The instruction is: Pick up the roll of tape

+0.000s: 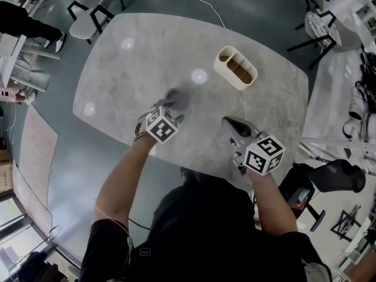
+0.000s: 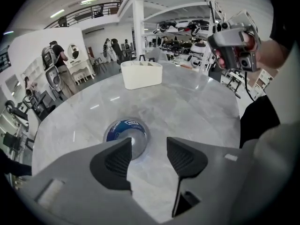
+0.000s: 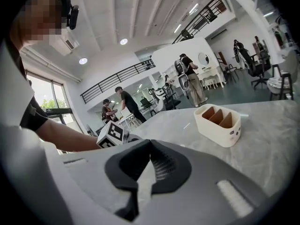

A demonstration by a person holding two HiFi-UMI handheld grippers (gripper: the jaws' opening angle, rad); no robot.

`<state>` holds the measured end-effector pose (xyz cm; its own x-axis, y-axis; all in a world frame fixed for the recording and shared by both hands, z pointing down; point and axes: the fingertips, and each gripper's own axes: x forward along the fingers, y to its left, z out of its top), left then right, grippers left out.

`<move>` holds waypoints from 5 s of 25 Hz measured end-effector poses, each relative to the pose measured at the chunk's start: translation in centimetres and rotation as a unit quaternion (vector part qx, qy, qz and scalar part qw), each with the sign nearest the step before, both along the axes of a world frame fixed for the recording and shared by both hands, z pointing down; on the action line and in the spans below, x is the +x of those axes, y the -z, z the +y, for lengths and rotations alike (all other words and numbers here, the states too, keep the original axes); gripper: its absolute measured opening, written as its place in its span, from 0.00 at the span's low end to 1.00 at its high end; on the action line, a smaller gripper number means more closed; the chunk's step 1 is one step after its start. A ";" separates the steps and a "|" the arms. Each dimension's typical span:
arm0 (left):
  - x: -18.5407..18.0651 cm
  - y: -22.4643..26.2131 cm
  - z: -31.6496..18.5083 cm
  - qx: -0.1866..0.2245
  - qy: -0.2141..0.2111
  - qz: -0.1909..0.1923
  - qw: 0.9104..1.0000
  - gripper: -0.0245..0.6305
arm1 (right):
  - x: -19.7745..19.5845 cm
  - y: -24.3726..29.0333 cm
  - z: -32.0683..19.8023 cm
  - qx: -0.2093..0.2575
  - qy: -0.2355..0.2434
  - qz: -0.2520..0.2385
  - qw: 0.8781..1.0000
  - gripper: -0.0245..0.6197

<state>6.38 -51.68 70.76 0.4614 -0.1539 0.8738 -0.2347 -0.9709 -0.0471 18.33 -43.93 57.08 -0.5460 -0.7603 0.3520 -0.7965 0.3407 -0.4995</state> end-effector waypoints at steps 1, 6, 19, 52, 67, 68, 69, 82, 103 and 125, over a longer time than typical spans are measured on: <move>0.2 -0.5 0.0 -0.001 -0.009 -0.010 1.000 0.41 | 0.4 -0.1 -0.1 -0.001 -0.003 0.000 1.000 0.04; 0.8 -2.8 0.0 -0.003 -0.056 -0.066 0.996 0.39 | 2.2 -0.6 -0.2 -0.005 -0.016 -0.001 1.000 0.04; 1.7 -5.0 -0.9 0.002 -0.114 -0.129 0.985 0.20 | 4.8 -1.5 -0.5 -0.018 -0.034 -0.003 0.999 0.04; -8.5 11.1 2.4 0.056 0.098 0.110 0.988 0.12 | -7.5 5.6 4.8 0.030 0.034 0.038 0.998 0.04; -20.1 19.9 10.4 0.110 0.191 0.227 0.949 0.12 | -16.5 10.2 10.2 0.066 0.090 0.080 0.990 0.04; -20.5 20.3 10.8 0.114 0.198 0.234 0.945 0.12 | -16.7 10.4 10.3 0.068 0.095 0.082 0.990 0.04; -20.8 20.6 11.1 0.117 0.206 0.240 0.941 0.12 | -16.8 10.6 10.4 0.070 0.099 0.084 0.989 0.04; -21.0 26.3 12.2 0.168 0.280 0.279 0.903 0.12 | -15.3 13.9 9.8 0.107 0.143 0.059 0.982 0.04; -12.6 31.1 14.9 0.206 0.328 0.327 0.862 0.12 | -2.7 19.2 9.2 0.205 0.062 0.026 0.976 0.04; -13.9 34.0 13.0 0.242 0.328 0.331 0.851 0.12 | -4.8 21.1 7.9 0.235 0.087 0.032 0.967 0.04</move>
<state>-7.54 -38.68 36.76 0.5044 -0.8358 0.2167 -0.8492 -0.5256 -0.0508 13.49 -36.05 36.00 -0.6685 -0.7433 0.0261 -0.7309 0.6501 -0.2080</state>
